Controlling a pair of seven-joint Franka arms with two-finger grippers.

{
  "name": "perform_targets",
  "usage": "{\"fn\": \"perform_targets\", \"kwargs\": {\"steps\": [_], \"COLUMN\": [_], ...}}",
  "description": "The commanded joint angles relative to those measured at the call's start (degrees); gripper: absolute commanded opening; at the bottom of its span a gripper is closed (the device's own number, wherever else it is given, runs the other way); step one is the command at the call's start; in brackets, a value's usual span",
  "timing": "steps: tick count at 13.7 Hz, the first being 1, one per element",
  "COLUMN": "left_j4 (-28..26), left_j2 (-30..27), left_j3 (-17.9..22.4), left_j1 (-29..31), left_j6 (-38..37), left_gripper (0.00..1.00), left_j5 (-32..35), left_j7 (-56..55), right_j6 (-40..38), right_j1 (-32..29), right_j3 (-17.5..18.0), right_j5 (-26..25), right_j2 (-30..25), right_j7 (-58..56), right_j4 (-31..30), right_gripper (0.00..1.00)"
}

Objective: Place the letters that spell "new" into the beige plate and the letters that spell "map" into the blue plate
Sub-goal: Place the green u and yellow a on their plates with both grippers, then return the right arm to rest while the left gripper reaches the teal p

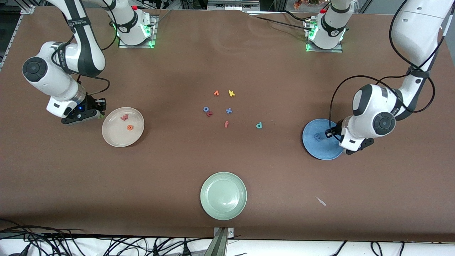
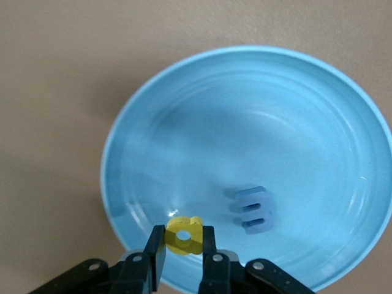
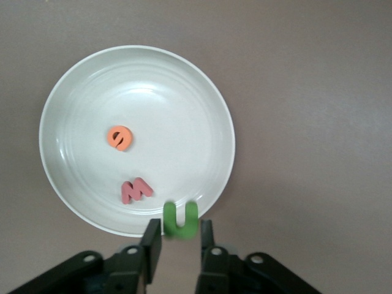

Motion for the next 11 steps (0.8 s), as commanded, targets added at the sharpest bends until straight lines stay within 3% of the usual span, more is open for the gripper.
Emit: {"fn": "perform_targets", "kwargs": {"steps": [1,2,3,6,9,11], "left_j4": [-0.3,-0.2,-0.1,1.3,2.6,3.7], "left_j2": [0.3,0.0,-0.5,-2.8,-3.9,-3.9], "left_j3": [-0.6,-0.7,-0.8,-2.2,-7.5,-9.9], "left_j1": [0.5,0.5,0.5,0.1,0.0,-0.1], "left_j6": [0.9,0.6,0.2,-1.9,-2.9,-3.0], "left_gripper": [0.69,0.90,1.00,1.00,1.00,1.00], "left_j5": [1.7,1.7,1.7,1.6,1.6,1.6], "left_j7": [0.8,0.7,0.7,-0.2,-1.7,-1.7], "right_j6": [0.1,-0.1,-0.3,-8.2,-20.1,-27.6], "right_j1": [0.9,0.9,0.9,0.9,0.9,0.9], "right_j3": [0.4,0.8,1.4,3.0,6.6,7.4], "right_j5": [0.9,0.9,0.9,0.9,0.2,-0.1], "right_j2": [0.0,0.0,-0.1,-0.1,-0.2,-0.8], "right_j7": [2.2,3.6,4.6,9.3,18.6,19.6], "right_j4": [0.0,0.6,1.0,7.1,16.8,23.3], "right_gripper": [0.68,0.71,0.75,0.76,0.80,0.88]}}
